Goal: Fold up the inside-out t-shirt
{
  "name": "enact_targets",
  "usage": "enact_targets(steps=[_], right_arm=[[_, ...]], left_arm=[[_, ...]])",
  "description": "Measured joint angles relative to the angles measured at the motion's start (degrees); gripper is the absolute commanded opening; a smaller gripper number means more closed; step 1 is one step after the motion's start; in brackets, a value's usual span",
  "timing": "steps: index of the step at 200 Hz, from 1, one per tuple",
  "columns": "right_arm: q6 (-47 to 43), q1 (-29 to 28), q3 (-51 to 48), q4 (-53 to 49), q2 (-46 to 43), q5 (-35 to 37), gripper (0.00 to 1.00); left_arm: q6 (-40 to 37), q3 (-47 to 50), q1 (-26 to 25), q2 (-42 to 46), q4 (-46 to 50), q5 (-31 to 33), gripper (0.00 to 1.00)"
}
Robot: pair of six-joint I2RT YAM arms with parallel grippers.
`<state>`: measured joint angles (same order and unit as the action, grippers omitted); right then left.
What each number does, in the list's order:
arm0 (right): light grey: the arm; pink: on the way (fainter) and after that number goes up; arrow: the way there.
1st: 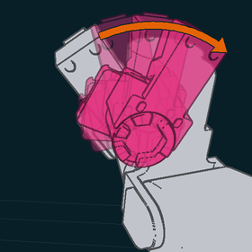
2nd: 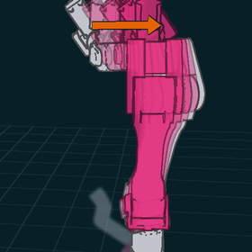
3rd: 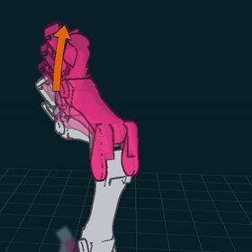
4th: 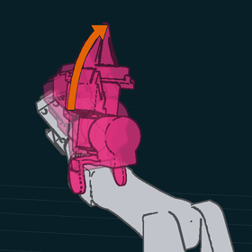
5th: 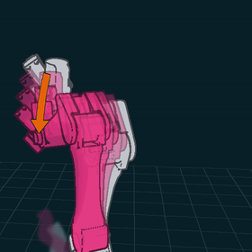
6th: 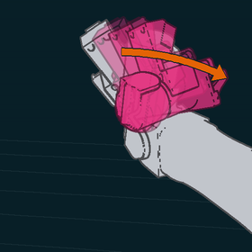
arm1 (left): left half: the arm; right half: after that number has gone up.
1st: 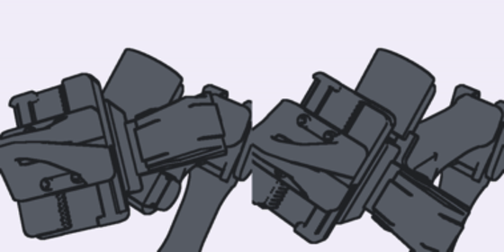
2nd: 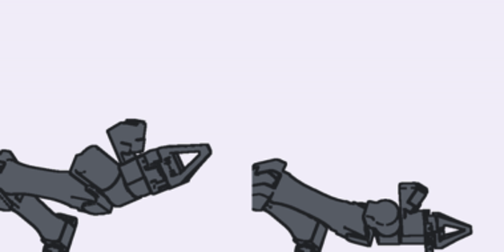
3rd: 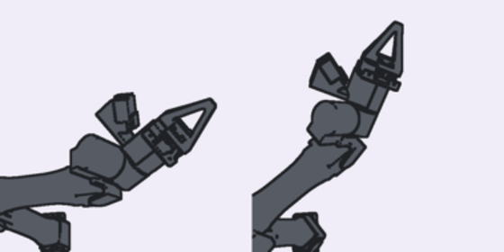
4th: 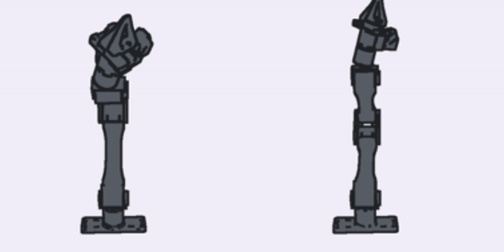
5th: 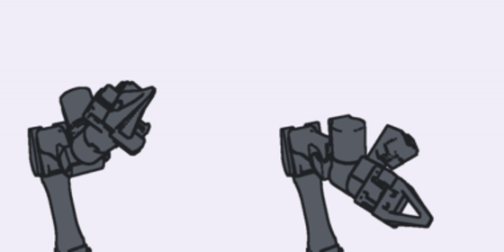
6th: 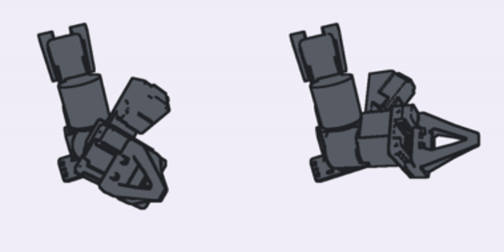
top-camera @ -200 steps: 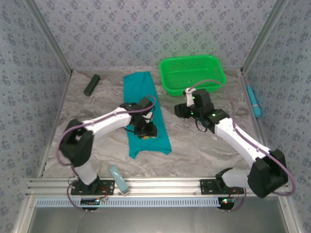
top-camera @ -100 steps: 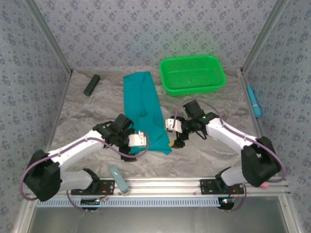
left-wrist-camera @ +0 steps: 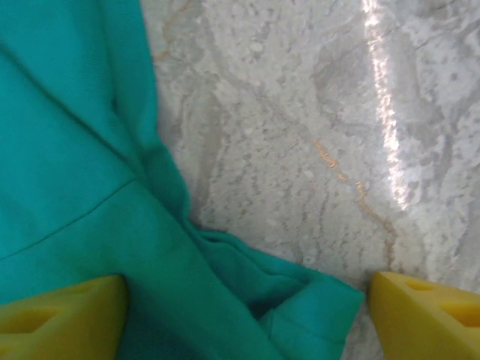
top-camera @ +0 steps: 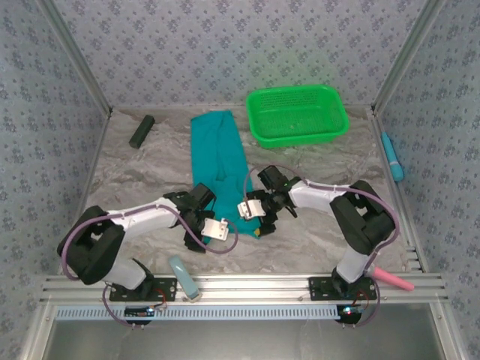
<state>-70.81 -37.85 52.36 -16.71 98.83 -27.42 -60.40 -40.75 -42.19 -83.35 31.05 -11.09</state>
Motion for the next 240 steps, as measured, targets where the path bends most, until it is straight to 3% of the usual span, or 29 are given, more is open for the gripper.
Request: enact_targets(steps=[8,22,34,47,53,95,140,170,209,240], right_arm=[[-0.52,-0.37,0.35,-0.28,0.20,0.33,0.88],[-1.31,-1.38,0.92,-0.55,0.39,1.99,0.55],[-1.75,-2.40,1.22,-1.05,0.63,3.52,0.40],[-2.10,-3.45,1.22,-1.51,0.59,5.42,0.10],[-2.21,-3.82,1.22,-1.62,0.55,6.16,0.02],[-0.57,-5.01,-2.80,-5.70,-7.45,9.86,0.02],[2.91,-9.35,-6.08,-21.38,-28.72,10.67,0.01],[7.15,-11.58,-3.91,-33.97,-38.29,5.05,0.00],[10.47,-8.61,1.95,-40.76,-39.26,-2.51,0.00],[10.86,-1.60,5.70,-41.20,-33.38,-6.36,0.00]], left_arm=[[-0.13,-0.59,-0.13,-0.42,0.57,0.00,0.63],[-0.13,-1.22,-0.35,-1.25,1.20,-0.04,0.41],[-0.68,-2.14,-0.48,-2.08,1.22,0.26,0.23],[-0.90,-3.37,-0.48,-3.02,1.25,0.83,0.08],[-0.98,-3.80,-0.46,-3.17,1.40,1.01,0.02],[0.02,-5.64,-4.09,0.79,6.60,-0.07,0.00],[7.19,-11.34,-19.93,13.46,15.96,-5.77,0.00],[14.64,-16.04,-25.44,15.72,21.31,-14.62,0.00],[19.69,-17.62,-24.46,15.76,24.94,-19.34,0.00],[21.09,-17.20,-12.74,15.78,25.31,-21.09,0.00]])
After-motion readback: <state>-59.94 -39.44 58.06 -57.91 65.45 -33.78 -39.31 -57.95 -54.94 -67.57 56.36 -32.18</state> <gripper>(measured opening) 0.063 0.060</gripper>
